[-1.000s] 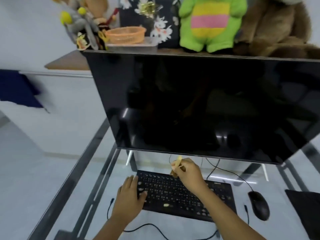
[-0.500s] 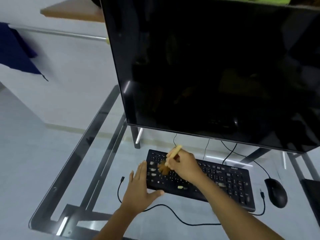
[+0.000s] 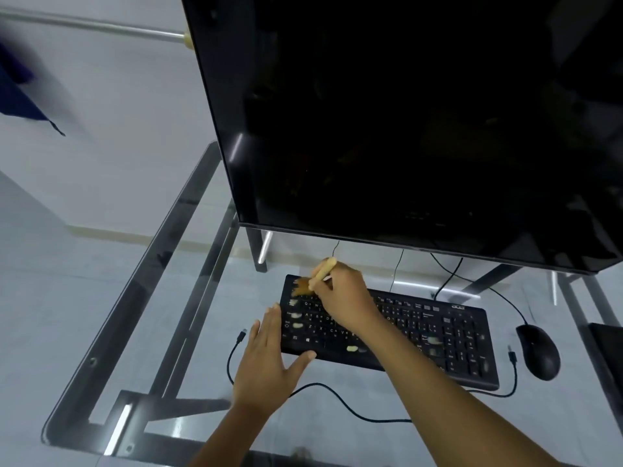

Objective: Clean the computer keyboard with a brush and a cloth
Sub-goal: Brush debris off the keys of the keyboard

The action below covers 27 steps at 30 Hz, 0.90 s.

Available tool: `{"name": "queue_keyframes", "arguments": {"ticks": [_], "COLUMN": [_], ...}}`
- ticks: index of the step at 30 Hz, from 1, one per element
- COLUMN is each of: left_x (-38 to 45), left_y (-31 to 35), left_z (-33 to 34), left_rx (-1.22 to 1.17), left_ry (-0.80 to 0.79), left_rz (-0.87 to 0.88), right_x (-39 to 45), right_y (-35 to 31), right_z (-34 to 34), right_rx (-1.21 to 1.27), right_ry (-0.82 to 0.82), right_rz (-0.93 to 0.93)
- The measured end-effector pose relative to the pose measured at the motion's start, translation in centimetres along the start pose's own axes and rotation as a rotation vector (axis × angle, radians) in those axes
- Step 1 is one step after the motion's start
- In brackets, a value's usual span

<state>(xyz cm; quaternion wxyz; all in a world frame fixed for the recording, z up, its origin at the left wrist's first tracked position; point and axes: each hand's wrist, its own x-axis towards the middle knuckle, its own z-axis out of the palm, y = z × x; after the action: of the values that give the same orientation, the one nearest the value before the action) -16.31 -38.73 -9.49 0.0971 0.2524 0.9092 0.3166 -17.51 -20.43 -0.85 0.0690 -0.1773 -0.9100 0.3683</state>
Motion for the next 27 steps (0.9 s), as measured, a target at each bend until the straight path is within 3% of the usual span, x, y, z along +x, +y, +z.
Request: {"name": "queue_keyframes", "arguments": {"ticks": [3,7,10,14,18,21,25,27], "left_x": [-0.1,0.0,-0.1,-0.2,-0.1,0.0,0.5,0.9], "left_y": [-0.4,-0.4,-0.3,-0.1,0.1,0.1,0.2,0.2], "left_z": [0.3,0.4,0.3,0.2,0.2,0.2,0.1,0.0], "left_rx": [0.004,0.017,0.006,0.003,-0.023,-0.017,-0.058,-0.081], "left_ry": [-0.035,-0.036,-0.034,-0.036,-0.023,0.004,-0.027,-0.056], "left_rz": [-0.038,-0.047,-0.042,-0.067,-0.055,-0.012,0.070,0.088], "right_x": [-0.3,-1.2,-1.9,-3.3,-4.2,-4.9,-5.0,-5.3], "right_y": [0.7,1.5,1.8,1.4,1.8,1.3,0.7,-0.3], "right_z": [-0.9,-2.0,-2.7,-2.5,-2.7,-2.0,-1.7,-1.1], "right_rx": [0.094,0.085,0.107,0.165,0.166,0.118,0.143,0.235], "right_ry": [0.113,-0.085,0.132,-0.066,0.188,-0.029,0.174,0.007], "right_rz": [0.025,0.116,0.116,0.167,0.174,0.158,0.109,0.085]}}
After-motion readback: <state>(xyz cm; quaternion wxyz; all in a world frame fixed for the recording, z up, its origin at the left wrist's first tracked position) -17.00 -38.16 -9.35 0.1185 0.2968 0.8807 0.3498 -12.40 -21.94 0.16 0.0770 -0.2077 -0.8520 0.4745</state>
